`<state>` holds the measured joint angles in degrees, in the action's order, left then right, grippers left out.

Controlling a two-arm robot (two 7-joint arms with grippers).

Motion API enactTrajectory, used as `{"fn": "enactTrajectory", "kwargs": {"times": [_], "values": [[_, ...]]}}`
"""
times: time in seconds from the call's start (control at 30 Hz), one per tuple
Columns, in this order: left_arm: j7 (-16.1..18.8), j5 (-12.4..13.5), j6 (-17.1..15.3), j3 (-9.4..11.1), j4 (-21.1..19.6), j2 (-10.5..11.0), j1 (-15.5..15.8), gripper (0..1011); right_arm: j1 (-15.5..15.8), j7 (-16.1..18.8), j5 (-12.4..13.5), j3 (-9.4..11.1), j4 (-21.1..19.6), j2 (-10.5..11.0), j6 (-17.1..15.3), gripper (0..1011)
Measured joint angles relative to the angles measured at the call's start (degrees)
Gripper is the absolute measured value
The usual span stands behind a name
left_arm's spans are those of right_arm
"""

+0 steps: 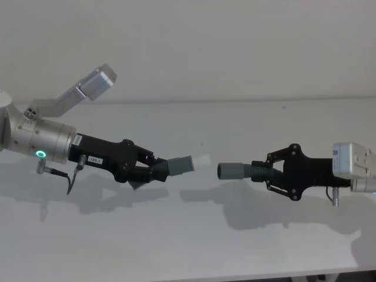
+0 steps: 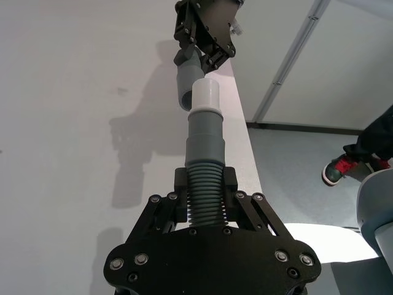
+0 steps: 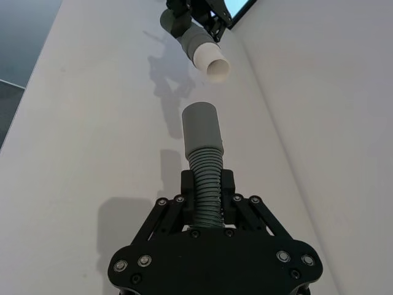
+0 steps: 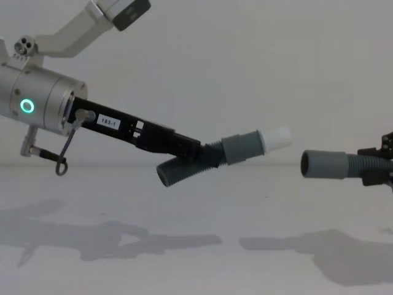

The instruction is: Use both hands to pick up one end of the pipe from the table, align the ends, and insert them.

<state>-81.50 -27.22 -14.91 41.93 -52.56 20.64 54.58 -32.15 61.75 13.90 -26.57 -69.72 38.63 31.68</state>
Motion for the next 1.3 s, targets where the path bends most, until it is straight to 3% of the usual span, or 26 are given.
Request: {"fn": "enactTrajectory", "kwargs": {"times": [0.77,1.3], "values": [[-0.72,-0.72,-0.96,1.92,-0.77,0.66,-0.81,293,0.34,-1.06,1.37,-0.41,-0.31,0.16,-0.04,219],[-0.48,-0.49,0.43,3.28,1.93,0.01,0.37,293,0.43,-1.26,1.93,-0.49,-0.26,0.18,-0.27,219]]}}
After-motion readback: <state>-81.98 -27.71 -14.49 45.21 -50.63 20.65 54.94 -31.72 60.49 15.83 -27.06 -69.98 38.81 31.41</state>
